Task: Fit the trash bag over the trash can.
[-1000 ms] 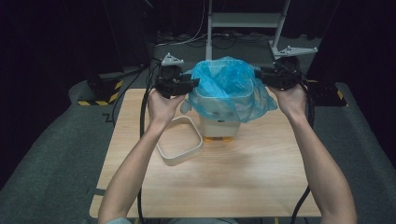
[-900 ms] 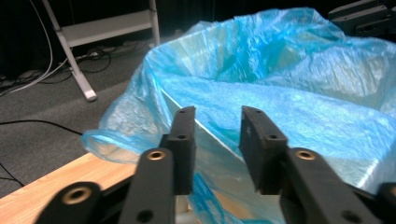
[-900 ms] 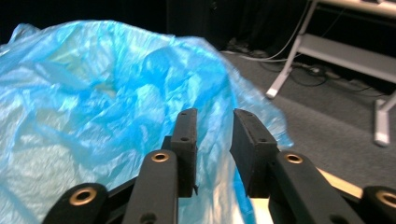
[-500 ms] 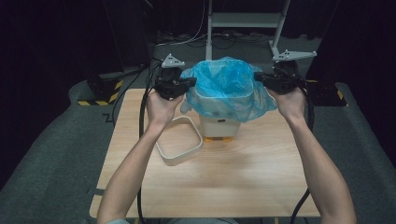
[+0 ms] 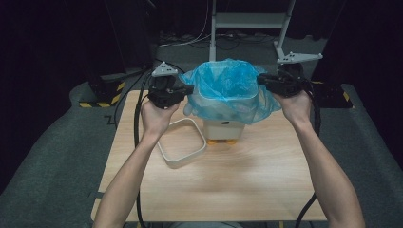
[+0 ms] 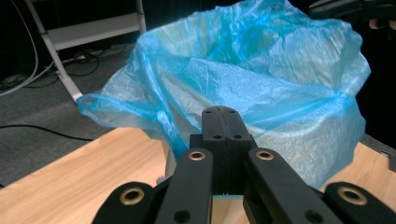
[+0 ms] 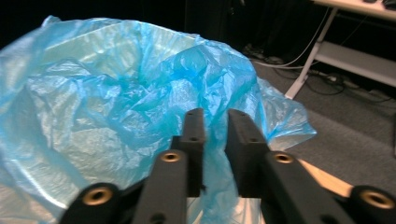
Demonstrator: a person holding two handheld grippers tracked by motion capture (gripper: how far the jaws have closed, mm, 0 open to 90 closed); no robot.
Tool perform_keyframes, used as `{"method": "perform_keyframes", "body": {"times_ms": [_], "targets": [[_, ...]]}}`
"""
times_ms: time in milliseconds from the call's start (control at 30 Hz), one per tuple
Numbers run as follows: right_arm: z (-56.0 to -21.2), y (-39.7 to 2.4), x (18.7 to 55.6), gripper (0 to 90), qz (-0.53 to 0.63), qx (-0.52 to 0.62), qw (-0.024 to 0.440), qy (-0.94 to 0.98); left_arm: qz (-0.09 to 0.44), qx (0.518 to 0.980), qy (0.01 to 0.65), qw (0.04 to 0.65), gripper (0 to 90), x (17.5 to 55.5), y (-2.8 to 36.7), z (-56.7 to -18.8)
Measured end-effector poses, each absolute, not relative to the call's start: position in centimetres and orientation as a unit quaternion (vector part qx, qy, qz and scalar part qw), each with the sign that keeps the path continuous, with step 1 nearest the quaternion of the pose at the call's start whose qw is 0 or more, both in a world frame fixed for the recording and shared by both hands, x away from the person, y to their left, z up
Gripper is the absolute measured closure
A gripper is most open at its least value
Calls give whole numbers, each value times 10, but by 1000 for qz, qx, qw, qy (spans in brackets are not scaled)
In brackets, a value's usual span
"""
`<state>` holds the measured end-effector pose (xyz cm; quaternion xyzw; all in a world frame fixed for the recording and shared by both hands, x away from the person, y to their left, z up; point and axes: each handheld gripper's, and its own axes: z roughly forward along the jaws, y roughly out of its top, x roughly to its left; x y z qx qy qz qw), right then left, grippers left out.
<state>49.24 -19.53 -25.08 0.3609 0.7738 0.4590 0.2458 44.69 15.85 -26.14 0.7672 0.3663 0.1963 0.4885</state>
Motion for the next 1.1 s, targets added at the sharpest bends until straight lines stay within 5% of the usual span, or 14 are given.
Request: {"method": "perform_keyframes", "body": {"times_ms": [67,533,800,1100], "targets": [[-252,-194,492,896,453,358,254,776,194,766,370,489,900,445,162,-265],[-273,-199,500,899,420,377,244,789,174,786,382,454,900,454,164,-297],[-254,-205,487,724,469,369,259,760,177,789,379,450,870,456,161,-296],[-236,-173,481,683,502,324,246,763,186,776,379,469,636,447,158,-285]]}}
